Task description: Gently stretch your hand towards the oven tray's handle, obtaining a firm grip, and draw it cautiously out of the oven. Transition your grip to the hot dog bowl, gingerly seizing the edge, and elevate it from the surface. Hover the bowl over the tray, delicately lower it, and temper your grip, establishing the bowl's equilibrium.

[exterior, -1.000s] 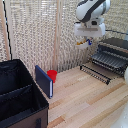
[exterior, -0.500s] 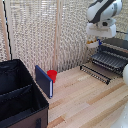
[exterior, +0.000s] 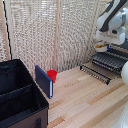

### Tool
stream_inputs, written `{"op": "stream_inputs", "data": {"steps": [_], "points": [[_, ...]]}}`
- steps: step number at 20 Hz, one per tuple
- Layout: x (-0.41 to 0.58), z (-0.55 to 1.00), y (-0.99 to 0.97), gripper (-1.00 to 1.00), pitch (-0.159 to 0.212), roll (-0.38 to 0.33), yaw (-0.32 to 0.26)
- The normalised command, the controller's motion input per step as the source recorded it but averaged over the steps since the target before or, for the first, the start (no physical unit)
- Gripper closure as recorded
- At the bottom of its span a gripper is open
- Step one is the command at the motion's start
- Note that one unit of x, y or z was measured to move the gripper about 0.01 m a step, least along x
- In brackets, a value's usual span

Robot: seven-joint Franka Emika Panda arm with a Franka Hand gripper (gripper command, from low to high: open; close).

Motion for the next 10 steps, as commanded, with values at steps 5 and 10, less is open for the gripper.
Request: {"op": "stream_inputs", "data": {"steps": [5, 10], "points": [[0.000, -0.24, -0.69, 1.00, 0.000, 0.076, -0.001], [-0.027, -0.15, -0.28, 1.00, -0.011, 0.050, 0.000]]}}
